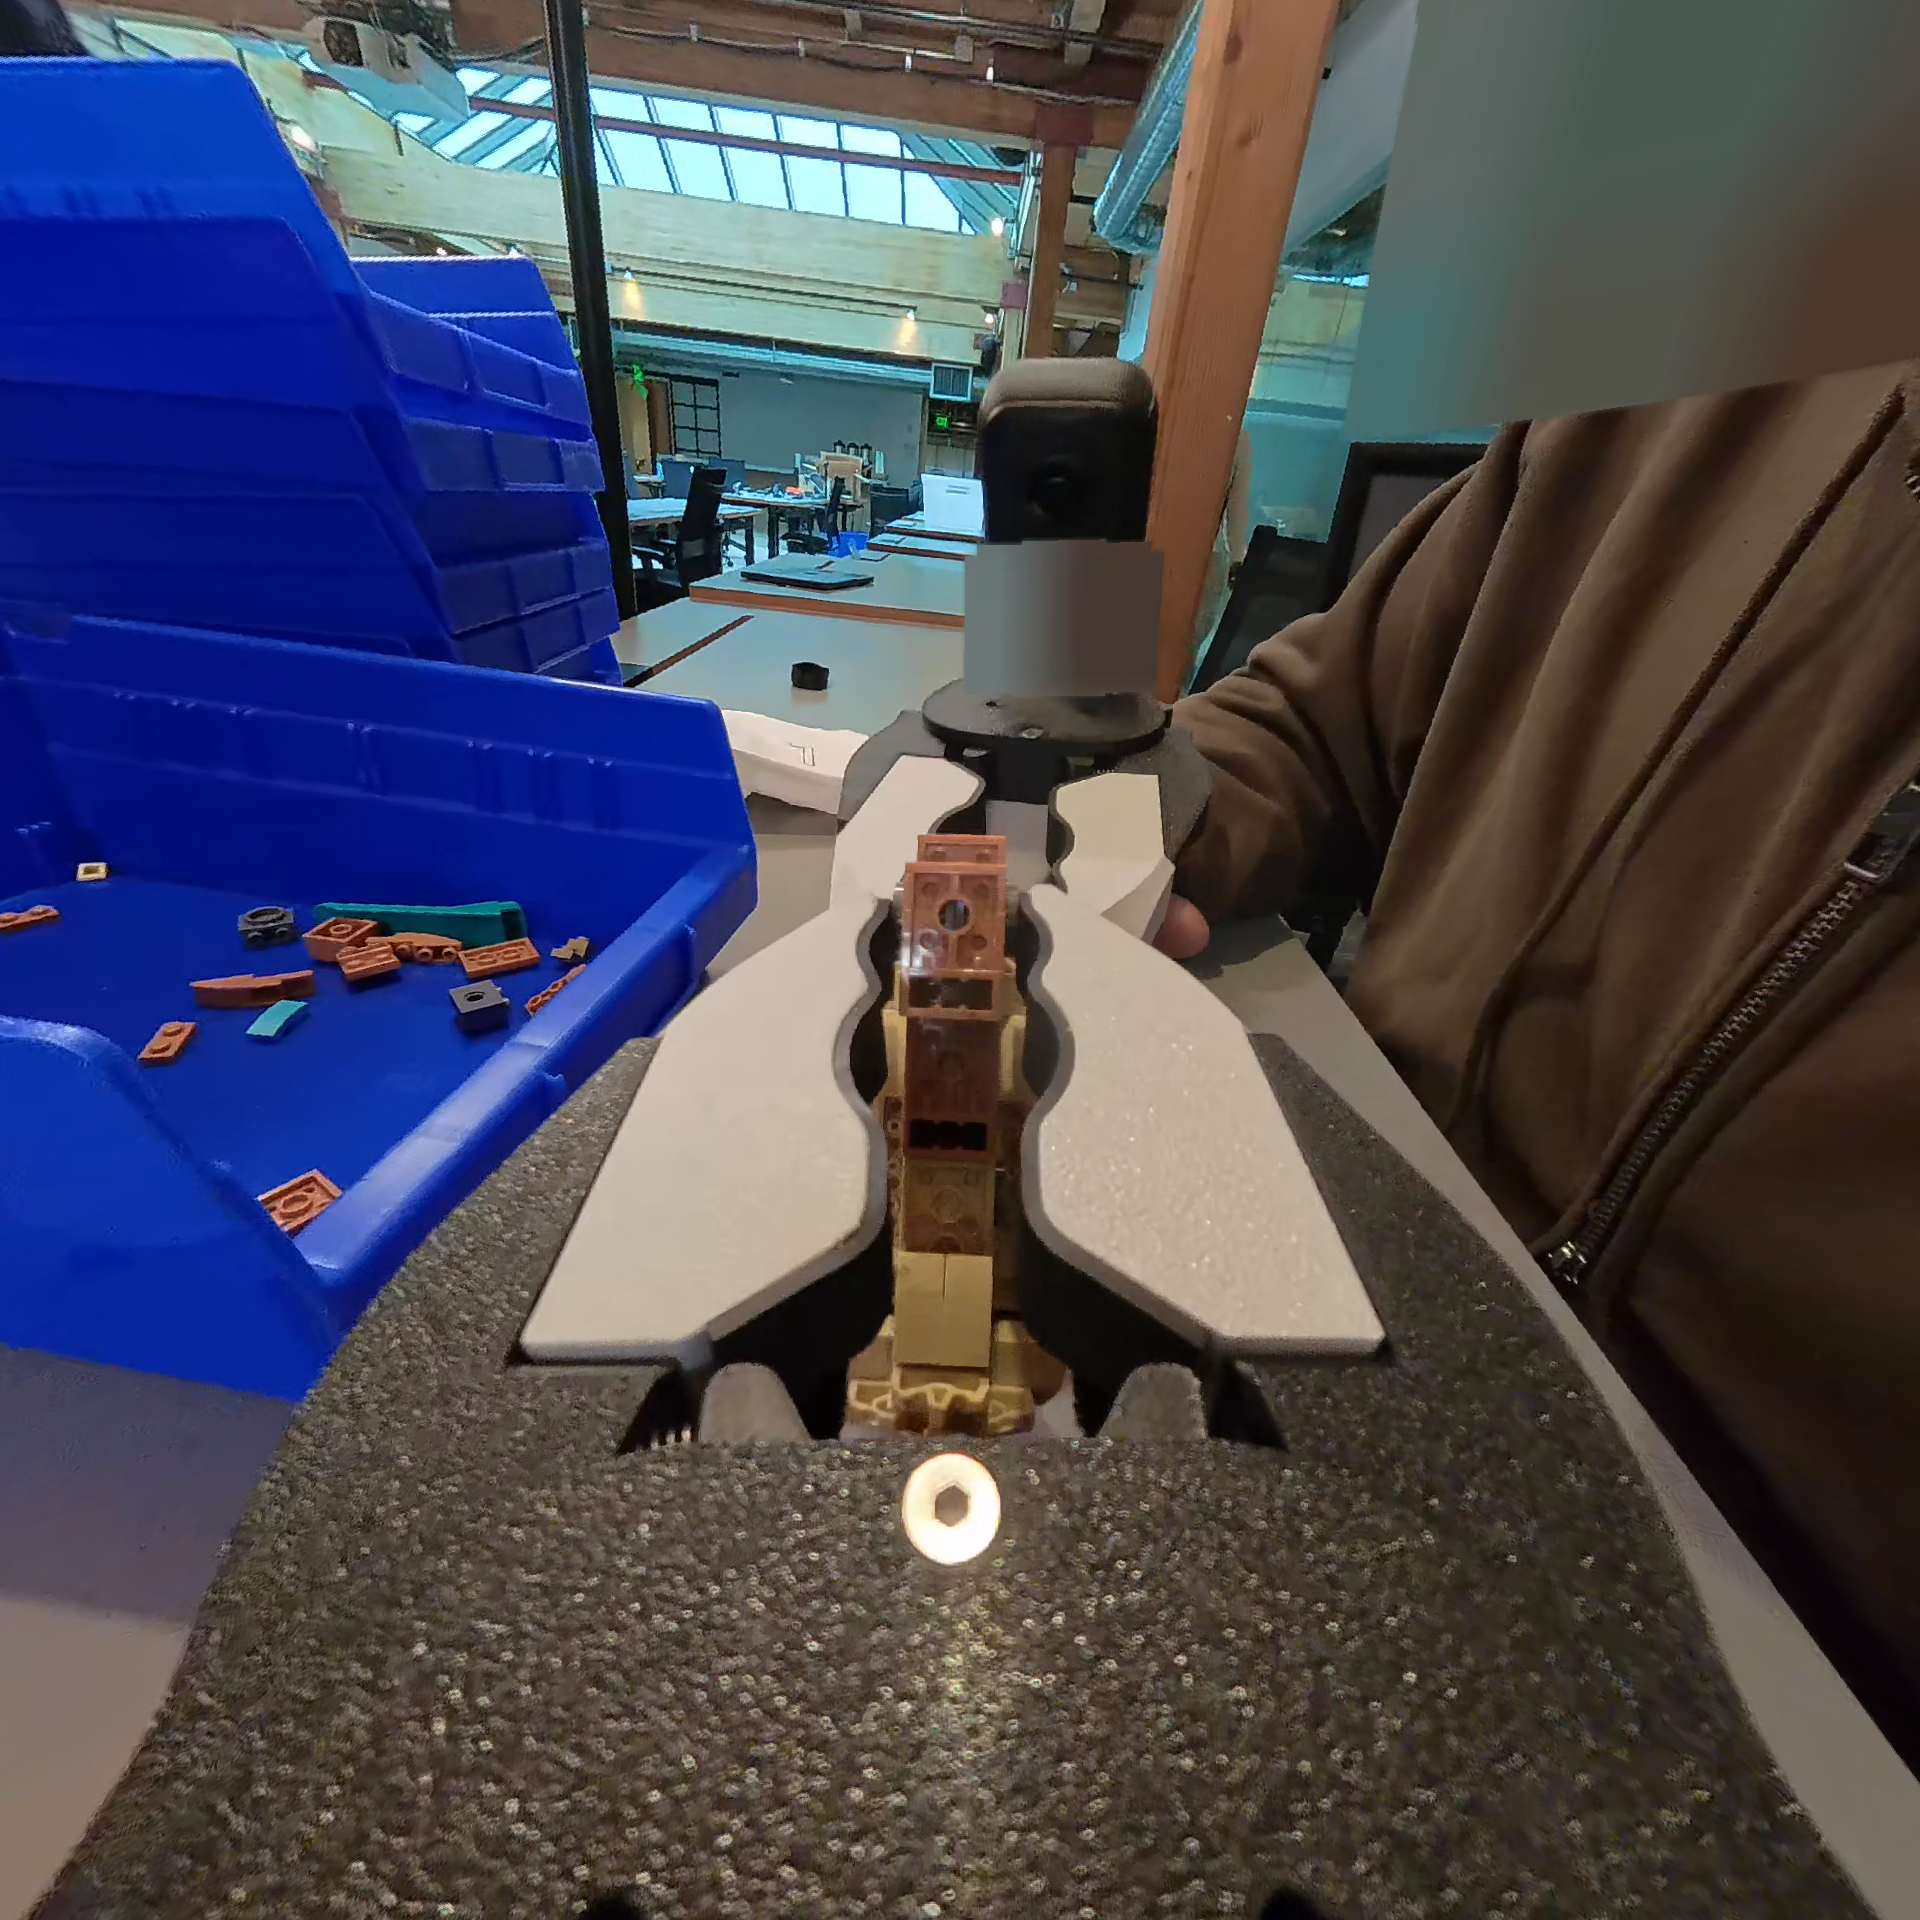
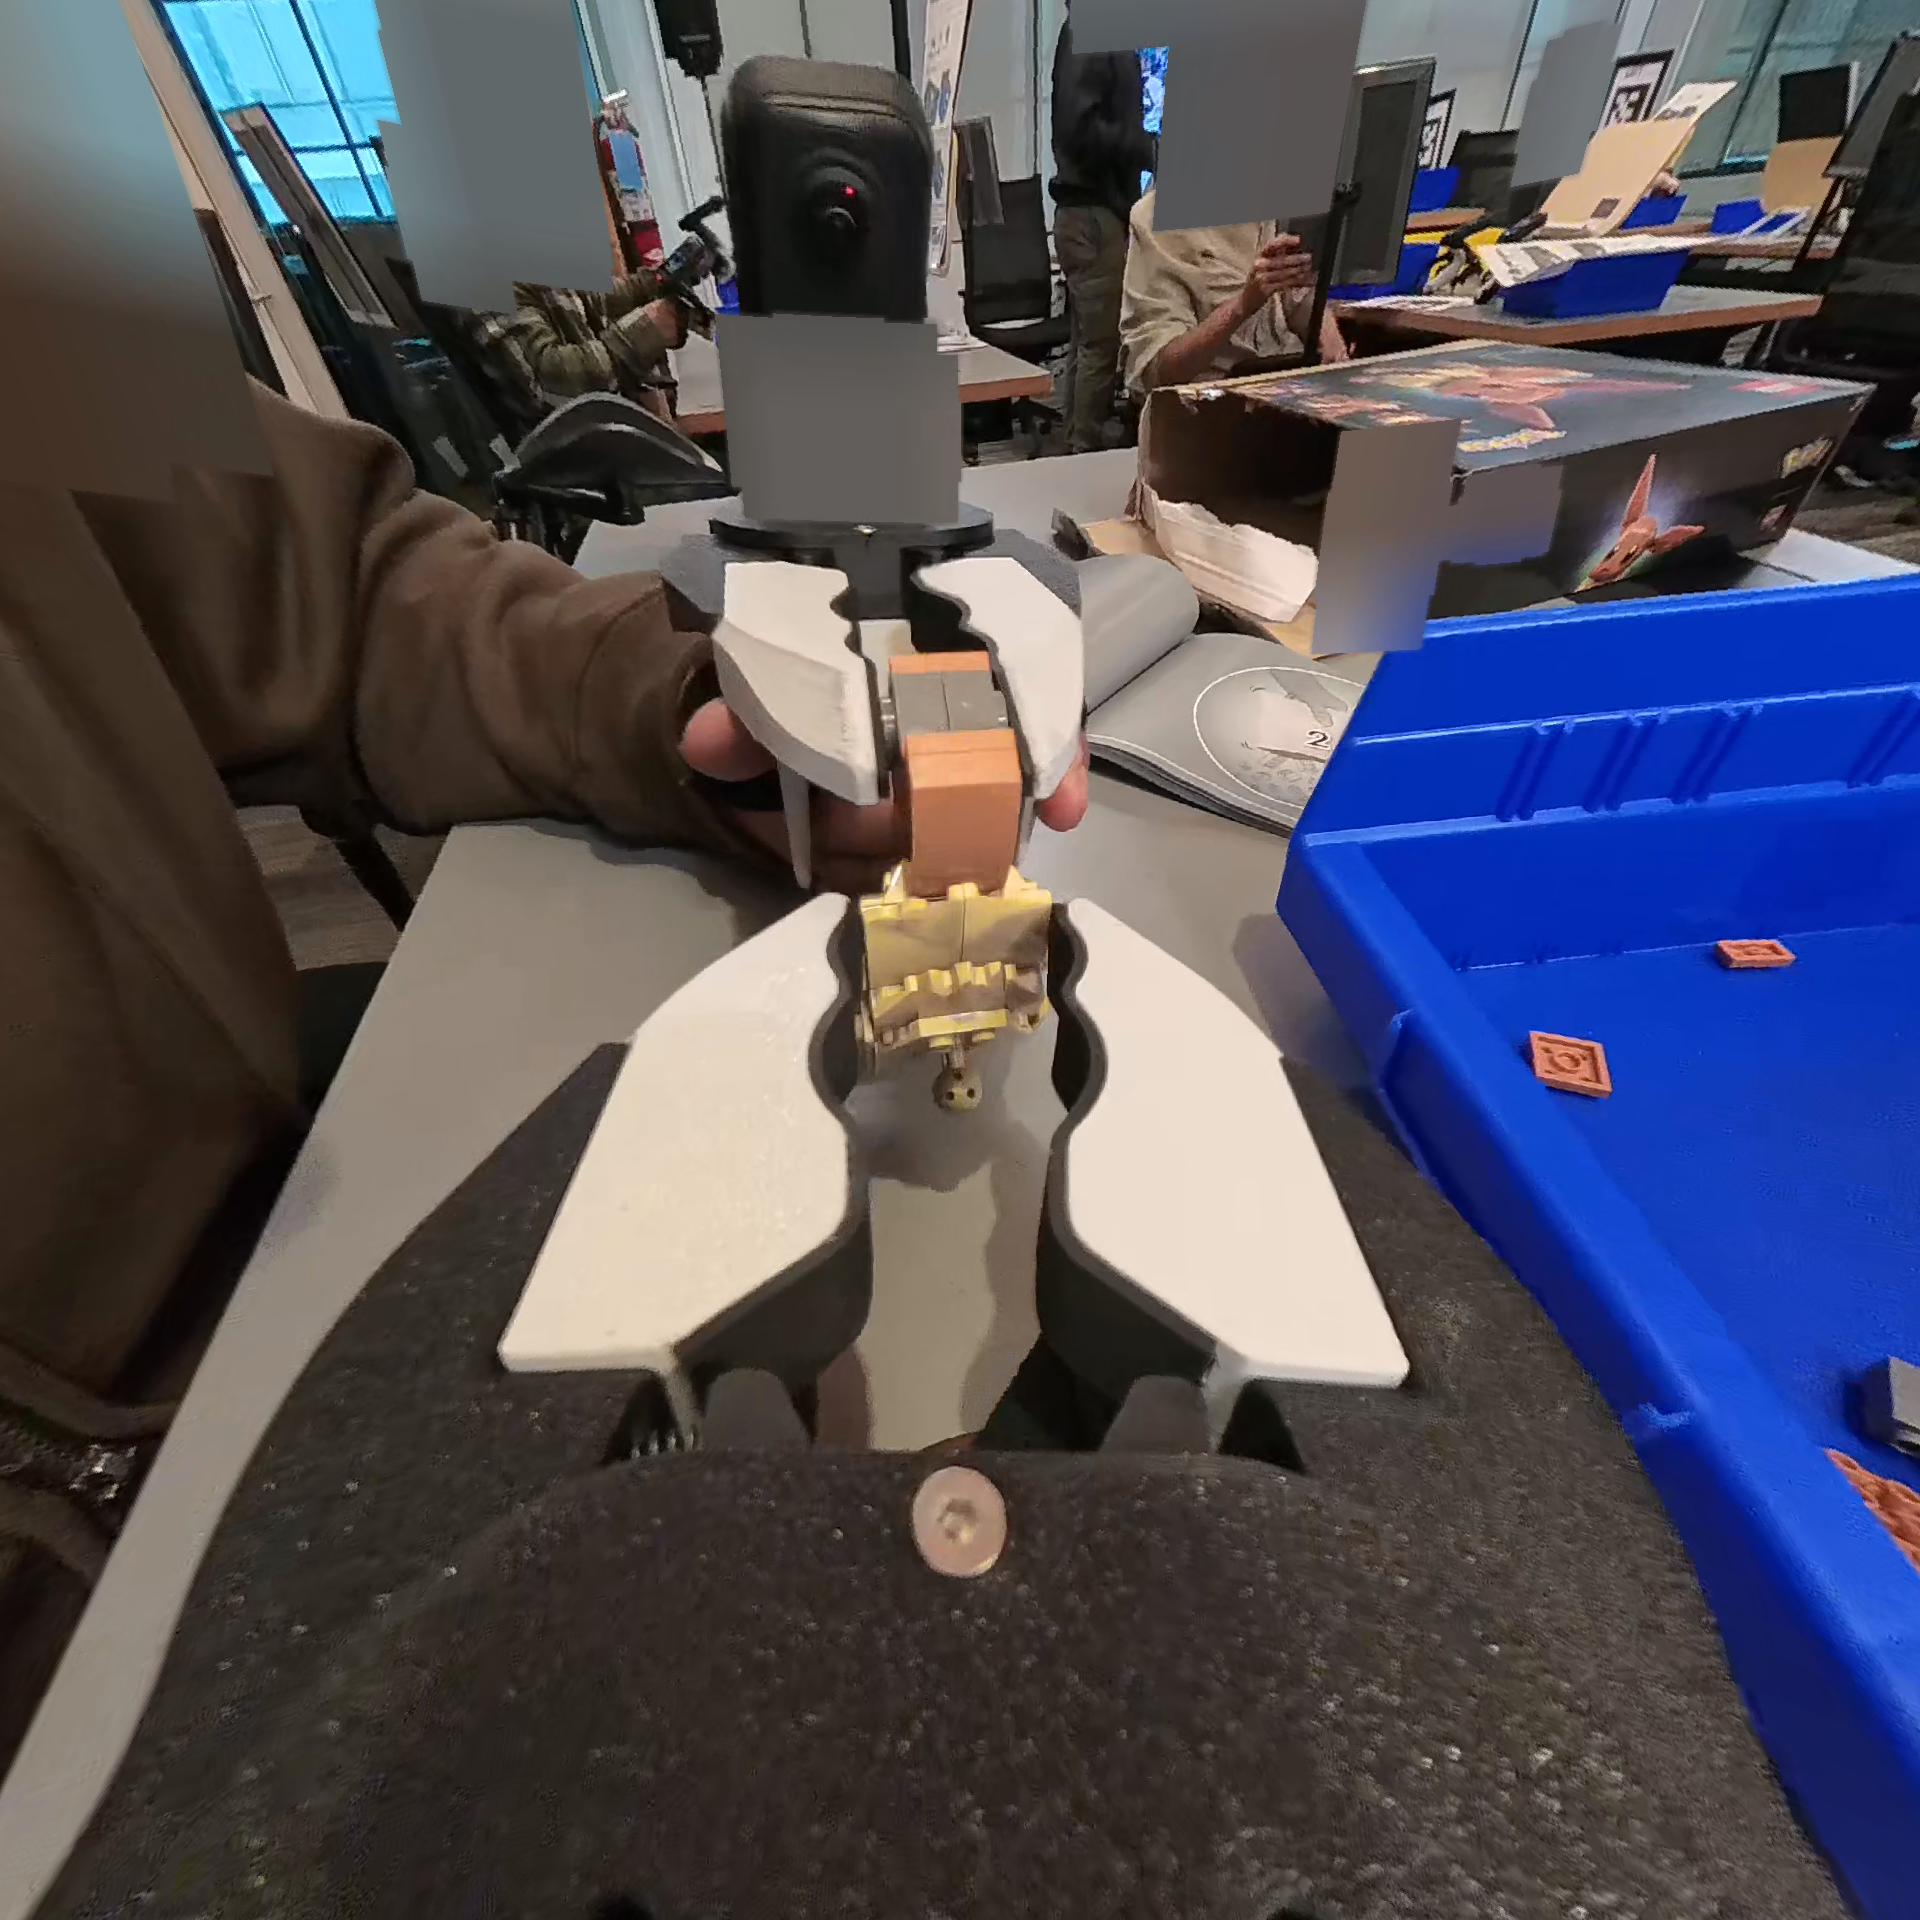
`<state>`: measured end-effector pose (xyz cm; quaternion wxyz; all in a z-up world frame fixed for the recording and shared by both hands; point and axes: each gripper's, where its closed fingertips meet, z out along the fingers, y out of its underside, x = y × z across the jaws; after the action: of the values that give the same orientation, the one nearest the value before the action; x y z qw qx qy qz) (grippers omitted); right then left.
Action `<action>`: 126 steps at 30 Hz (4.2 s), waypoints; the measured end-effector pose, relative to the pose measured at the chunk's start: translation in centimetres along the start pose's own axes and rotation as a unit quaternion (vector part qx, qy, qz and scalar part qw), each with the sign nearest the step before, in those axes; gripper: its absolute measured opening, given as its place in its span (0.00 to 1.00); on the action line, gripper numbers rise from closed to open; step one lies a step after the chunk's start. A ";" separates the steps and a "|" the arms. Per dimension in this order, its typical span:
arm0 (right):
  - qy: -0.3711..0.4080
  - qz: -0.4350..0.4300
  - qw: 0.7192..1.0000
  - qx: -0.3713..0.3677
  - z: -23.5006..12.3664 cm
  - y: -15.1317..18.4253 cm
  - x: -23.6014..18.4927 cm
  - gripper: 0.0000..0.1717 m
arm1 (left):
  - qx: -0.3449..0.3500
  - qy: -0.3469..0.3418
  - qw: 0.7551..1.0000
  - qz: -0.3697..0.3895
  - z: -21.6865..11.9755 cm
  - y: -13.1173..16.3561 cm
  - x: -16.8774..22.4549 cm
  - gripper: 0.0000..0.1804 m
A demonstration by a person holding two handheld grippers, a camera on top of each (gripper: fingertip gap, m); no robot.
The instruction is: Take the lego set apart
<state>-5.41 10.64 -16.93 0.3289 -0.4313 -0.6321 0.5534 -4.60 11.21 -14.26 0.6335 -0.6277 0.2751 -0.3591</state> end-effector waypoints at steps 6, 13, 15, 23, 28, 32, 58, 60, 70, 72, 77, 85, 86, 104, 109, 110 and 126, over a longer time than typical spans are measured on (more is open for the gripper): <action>0.018 -0.052 0.998 -0.044 -0.5 1.2 0.9 0.19 | -0.078 -0.024 0.996 0.030 -0.1 1.9 -0.9 0.12; 0.014 -0.084 0.994 -0.067 -0.8 1.6 0.9 0.19 | -0.152 -0.038 0.983 0.091 0.2 3.9 -0.9 0.14; 0.017 -0.103 0.992 -0.074 -0.7 1.6 0.5 0.19 | -0.146 -0.031 0.985 0.090 0.4 3.8 -0.5 0.13; 0.074 -0.088 0.990 -0.086 -0.5 1.6 1.4 0.19 | -0.149 -0.067 0.979 0.123 0.1 3.7 -1.3 0.11; 0.107 -0.053 0.989 -0.083 -0.6 1.7 1.8 0.16 | -0.147 -0.103 0.975 0.134 0.2 3.6 -1.9 0.11; 0.112 -0.045 0.990 -0.078 -0.7 1.7 1.8 0.16 | -0.146 -0.108 0.973 0.140 0.2 3.6 -2.0 0.11; 0.065 -0.089 0.991 -0.071 -1.1 1.3 1.4 0.09 | -0.146 -0.088 0.977 0.132 0.1 3.7 -1.7 0.11; 0.059 -0.083 0.992 -0.070 -1.1 1.3 1.3 0.09 | -0.146 -0.087 0.977 0.131 0.1 3.7 -1.7 0.11; 0.040 -0.058 0.995 -0.065 -1.4 1.2 1.4 0.09 | -0.149 -0.092 0.976 0.128 0.1 3.8 -1.7 0.10; 0.035 -0.048 0.996 -0.063 -1.4 1.2 1.4 0.09 | -0.150 -0.093 0.976 0.129 0.1 3.8 -1.8 0.10; 0.029 -0.036 0.997 -0.064 -1.4 1.2 1.4 0.07 | -0.151 -0.093 0.975 0.131 0.1 3.8 -1.8 0.10; 0.072 -0.013 0.996 -0.056 -3.4 1.3 4.8 0.00 | -0.149 -0.102 0.977 0.117 -0.6 3.6 -2.6 0.10; 0.064 -0.012 0.997 -0.048 -3.6 1.1 4.8 0.00 | -0.148 -0.103 0.977 0.115 -0.6 3.6 -2.7 0.10; -0.005 -0.186 0.978 -0.094 -1.5 3.2 -0.2 0.29 | -0.141 0.002 0.976 0.168 0.3 4.1 0.8 0.10; -0.016 -0.211 0.976 -0.051 -1.5 2.1 -1.3 0.27 | -0.141 0.013 0.975 0.170 0.4 4.2 1.3 0.10; -0.017 -0.211 0.977 -0.041 -1.6 1.7 -1.4 0.26 | -0.141 0.015 0.975 0.169 0.4 4.2 1.3 0.10; -0.028 -0.194 0.979 -0.051 -2.1 1.4 -1.4 0.19 | -0.144 0.022 0.975 0.165 0.3 4.2 1.5 0.10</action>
<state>-2.70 10.27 -17.91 0.3895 -0.3009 -0.7404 0.4578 -3.03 10.00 -18.29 0.5809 -0.6501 0.4377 -0.2199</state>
